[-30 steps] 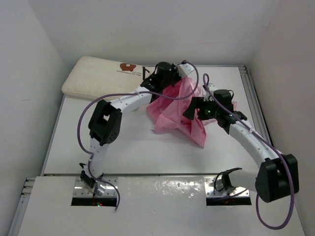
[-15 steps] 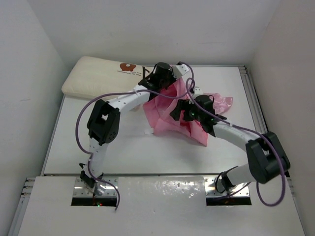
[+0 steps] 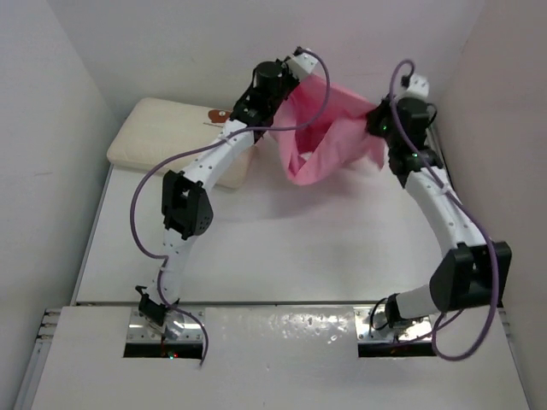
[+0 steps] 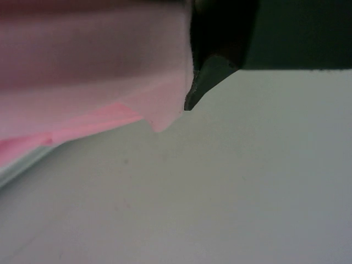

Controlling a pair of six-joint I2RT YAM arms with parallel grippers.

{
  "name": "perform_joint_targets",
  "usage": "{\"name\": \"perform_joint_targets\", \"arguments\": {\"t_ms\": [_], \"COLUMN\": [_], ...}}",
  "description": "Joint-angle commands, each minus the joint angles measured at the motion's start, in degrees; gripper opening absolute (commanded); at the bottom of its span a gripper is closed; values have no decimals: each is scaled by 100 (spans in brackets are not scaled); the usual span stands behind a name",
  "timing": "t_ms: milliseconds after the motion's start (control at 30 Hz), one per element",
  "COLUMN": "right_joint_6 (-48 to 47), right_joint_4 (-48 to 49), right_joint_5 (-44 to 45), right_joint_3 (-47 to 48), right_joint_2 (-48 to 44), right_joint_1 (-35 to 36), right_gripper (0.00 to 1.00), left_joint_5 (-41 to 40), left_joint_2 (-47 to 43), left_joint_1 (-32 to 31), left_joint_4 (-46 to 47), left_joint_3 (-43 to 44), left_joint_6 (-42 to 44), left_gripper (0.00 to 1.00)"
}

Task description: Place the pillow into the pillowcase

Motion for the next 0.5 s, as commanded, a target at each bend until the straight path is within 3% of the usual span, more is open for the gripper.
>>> {"name": "perform_joint_targets", "arguments": {"t_ms": [0, 67, 200, 333, 433, 467], "right_joint_6": [-992, -1318, -1757, -1689, -1207, -1048], "right_joint_4": [-901, -893, -875, -989, -1077, -1077], "right_joint_5": [1090, 1074, 916, 1363, 1548, 1479], "right_joint_3": [964, 878, 185, -800, -1661, -2037], "right_joint_2": [-674, -1078, -1667, -2019, -2125, -2143], "right_joint_1": [-101, 13, 627, 1094, 1270, 1297], "right_gripper": [0, 0, 0, 0, 0, 0], "left_joint_5": [-28, 263, 598, 888, 1283, 1337], "left_joint_2": [-455, -895, -887, -808, -790, -799], "left_joint_1": [414, 282, 159, 150, 124, 115], "left_joint_4": [1055, 1416, 864, 733, 206, 91], "left_joint_3": [559, 3, -209, -851, -1647, -1887], "left_joint_6": [-181, -67, -127, 30, 618, 846], "left_gripper": [0, 0, 0, 0, 9, 17]}}
